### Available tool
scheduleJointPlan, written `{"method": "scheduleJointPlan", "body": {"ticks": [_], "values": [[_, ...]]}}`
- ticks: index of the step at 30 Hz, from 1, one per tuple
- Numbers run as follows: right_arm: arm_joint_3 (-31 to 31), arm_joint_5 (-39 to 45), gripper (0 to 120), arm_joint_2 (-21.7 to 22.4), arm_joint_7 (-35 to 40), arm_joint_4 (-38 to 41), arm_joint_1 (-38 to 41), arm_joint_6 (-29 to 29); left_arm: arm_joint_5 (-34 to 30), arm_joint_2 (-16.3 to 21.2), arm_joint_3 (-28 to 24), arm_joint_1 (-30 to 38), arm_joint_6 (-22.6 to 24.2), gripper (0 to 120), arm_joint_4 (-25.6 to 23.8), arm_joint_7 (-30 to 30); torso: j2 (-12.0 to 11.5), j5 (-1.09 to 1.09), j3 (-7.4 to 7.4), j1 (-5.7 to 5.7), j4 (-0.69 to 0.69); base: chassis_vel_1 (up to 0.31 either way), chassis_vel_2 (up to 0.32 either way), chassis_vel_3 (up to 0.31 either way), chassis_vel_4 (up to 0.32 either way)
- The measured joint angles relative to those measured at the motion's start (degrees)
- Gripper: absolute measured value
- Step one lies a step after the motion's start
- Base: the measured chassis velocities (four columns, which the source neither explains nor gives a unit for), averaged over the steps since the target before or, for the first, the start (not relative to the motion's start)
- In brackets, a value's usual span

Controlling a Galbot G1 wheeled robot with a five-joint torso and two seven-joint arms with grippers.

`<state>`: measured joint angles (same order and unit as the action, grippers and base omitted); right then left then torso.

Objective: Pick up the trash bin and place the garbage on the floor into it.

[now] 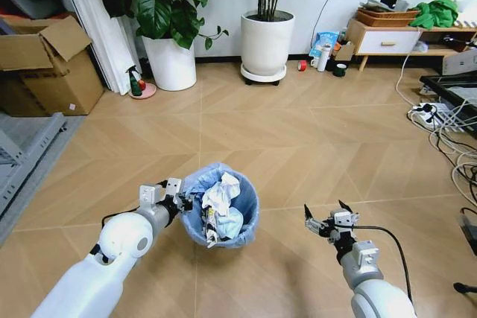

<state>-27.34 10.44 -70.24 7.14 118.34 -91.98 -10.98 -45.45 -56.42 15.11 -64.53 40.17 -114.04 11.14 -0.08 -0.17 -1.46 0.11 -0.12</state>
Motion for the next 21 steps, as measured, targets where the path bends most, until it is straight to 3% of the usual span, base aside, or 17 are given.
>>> {"method": "scheduleJointPlan", "body": {"ticks": [21], "values": [[-0.22,-2.27,100,-2.46,-0.08,1.35,-2.72,0.58,1.32,-0.47,0.86,-3.03,-0.28,2,-1.34,-0.5,0.0,-0.01,0.0,0.0,-0.01,0.11,-0.121,-0.117,0.11]]}}
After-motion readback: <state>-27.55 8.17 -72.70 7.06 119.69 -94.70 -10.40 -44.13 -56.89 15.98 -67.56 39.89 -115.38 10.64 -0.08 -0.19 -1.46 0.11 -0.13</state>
